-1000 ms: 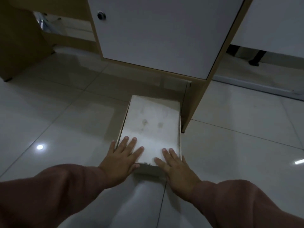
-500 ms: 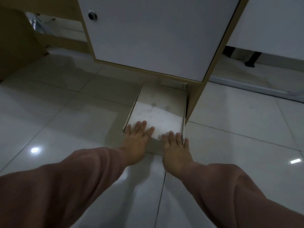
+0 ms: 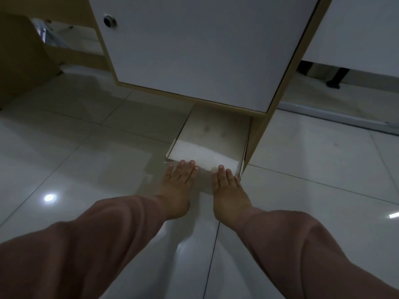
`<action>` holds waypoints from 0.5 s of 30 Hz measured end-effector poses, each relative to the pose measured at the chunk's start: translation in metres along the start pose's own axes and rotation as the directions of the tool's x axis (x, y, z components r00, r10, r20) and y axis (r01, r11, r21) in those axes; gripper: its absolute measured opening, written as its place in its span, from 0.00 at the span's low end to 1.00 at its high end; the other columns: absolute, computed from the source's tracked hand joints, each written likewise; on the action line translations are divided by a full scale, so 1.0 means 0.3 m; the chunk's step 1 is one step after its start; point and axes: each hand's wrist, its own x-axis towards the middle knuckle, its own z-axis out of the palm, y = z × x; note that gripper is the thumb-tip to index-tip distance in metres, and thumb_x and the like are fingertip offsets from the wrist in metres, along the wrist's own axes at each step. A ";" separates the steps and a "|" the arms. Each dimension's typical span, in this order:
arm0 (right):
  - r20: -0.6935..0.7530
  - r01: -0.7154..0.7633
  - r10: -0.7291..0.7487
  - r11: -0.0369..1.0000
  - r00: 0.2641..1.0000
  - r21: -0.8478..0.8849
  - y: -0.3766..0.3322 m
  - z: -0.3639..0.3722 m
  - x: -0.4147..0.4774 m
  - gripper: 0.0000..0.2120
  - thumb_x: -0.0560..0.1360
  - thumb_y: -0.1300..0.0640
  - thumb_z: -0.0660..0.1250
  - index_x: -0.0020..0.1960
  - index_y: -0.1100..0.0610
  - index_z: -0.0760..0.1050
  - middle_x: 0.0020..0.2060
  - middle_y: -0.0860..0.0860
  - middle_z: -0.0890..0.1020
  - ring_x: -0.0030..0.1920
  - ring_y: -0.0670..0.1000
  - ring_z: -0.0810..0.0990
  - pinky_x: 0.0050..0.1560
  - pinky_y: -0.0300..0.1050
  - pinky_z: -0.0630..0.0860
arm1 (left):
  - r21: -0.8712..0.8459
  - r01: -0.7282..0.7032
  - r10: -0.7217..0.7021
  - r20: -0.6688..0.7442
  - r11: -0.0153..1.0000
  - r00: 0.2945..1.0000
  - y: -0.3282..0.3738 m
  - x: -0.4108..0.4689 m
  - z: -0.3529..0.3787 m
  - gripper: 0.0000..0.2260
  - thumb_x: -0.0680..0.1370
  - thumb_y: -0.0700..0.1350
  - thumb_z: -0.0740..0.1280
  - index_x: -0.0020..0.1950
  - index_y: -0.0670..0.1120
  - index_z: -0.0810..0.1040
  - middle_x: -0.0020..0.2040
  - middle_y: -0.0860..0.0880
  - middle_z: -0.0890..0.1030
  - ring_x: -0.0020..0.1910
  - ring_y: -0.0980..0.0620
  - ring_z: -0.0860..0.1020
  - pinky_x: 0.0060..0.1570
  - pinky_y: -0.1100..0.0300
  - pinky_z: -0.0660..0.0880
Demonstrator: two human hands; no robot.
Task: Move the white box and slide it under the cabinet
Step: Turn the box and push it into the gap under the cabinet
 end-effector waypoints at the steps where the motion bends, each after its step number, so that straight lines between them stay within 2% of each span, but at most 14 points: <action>1: 0.017 -0.017 0.016 1.000 1.000 0.008 0.006 -0.010 0.019 0.35 0.77 0.62 0.52 0.76 0.63 0.34 0.77 0.62 0.37 0.77 0.62 0.39 0.77 0.55 0.40 | -0.003 0.010 -0.010 0.007 1.000 1.000 0.002 0.023 -0.007 0.41 0.76 0.47 0.59 0.78 0.45 0.33 0.79 0.45 0.34 0.78 0.43 0.34 0.73 0.47 0.32; 4: 0.020 -0.053 0.052 0.998 0.998 0.034 0.023 -0.025 0.068 0.37 0.76 0.61 0.54 0.77 0.62 0.35 0.77 0.60 0.37 0.77 0.61 0.39 0.77 0.53 0.40 | -0.011 0.017 -0.016 0.030 1.000 0.999 0.003 0.075 -0.022 0.41 0.76 0.49 0.59 0.78 0.45 0.34 0.79 0.44 0.34 0.78 0.43 0.34 0.74 0.46 0.33; 15: 0.028 -0.061 0.060 0.997 0.998 0.046 0.078 -0.086 0.176 0.36 0.76 0.59 0.58 0.77 0.64 0.43 0.77 0.63 0.45 0.77 0.64 0.46 0.77 0.58 0.46 | -0.058 0.038 -0.036 0.037 0.998 0.999 0.024 0.189 -0.089 0.40 0.76 0.52 0.61 0.79 0.43 0.39 0.80 0.43 0.39 0.79 0.41 0.39 0.76 0.44 0.38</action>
